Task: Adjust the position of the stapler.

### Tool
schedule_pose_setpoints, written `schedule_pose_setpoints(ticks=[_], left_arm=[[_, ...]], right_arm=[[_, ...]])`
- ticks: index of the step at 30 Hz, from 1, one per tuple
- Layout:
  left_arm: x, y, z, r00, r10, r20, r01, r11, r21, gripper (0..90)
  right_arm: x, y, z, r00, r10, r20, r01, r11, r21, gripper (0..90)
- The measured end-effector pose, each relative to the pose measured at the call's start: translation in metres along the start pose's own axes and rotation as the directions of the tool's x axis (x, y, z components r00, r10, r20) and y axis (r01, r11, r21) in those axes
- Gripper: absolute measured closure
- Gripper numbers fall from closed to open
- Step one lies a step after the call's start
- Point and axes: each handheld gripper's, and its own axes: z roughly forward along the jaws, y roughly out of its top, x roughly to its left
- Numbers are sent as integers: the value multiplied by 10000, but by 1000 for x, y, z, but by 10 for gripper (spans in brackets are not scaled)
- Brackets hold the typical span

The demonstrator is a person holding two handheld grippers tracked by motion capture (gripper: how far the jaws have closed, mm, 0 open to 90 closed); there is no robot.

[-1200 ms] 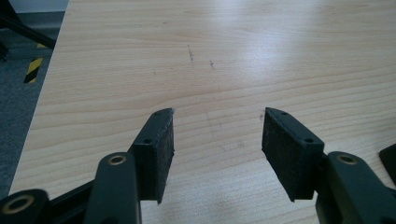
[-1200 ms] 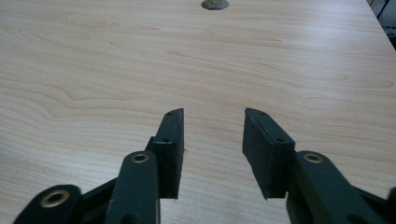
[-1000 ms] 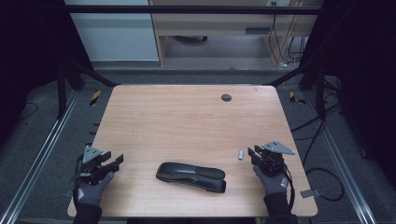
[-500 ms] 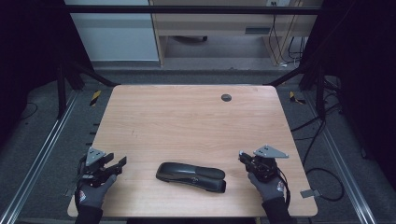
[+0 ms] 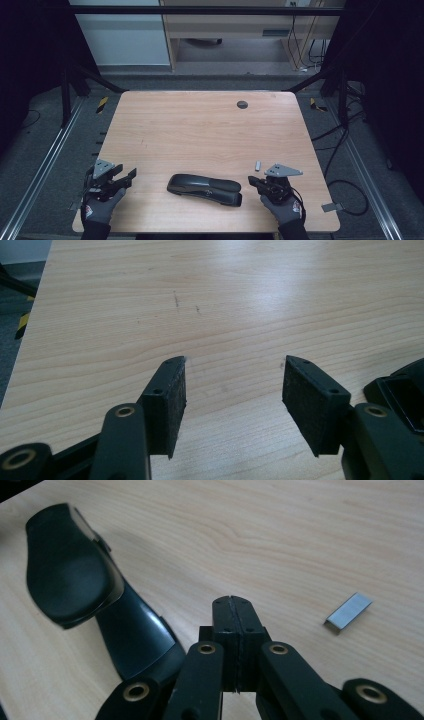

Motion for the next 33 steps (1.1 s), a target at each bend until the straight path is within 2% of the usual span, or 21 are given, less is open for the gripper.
schedule_pose_setpoints(ticks=[7, 21, 24, 33], left_arm=[[-1, 0, 0, 10000, -29, 8, 29, 10000, -24, 424], [-5, 0, 0, 9999, -30, 121, 30, 10000, 2, 414], [-6, 0, 0, 9999, -61, 132, 61, 10000, -27, 414], [-8, 1, -1, 9999, 57, 141, -57, 10000, -5, 416]], right_arm=[[10, -9, 2, 9990, -95, -437, 107, 9996, 273, 900], [26, -18, 13, 9950, -347, -932, 422, 9958, 808, 900], [31, -20, 18, 9927, -475, -1109, 591, 9928, 1044, 900], [41, -23, 23, 9851, -689, -1578, 884, 9888, 1204, 900]])
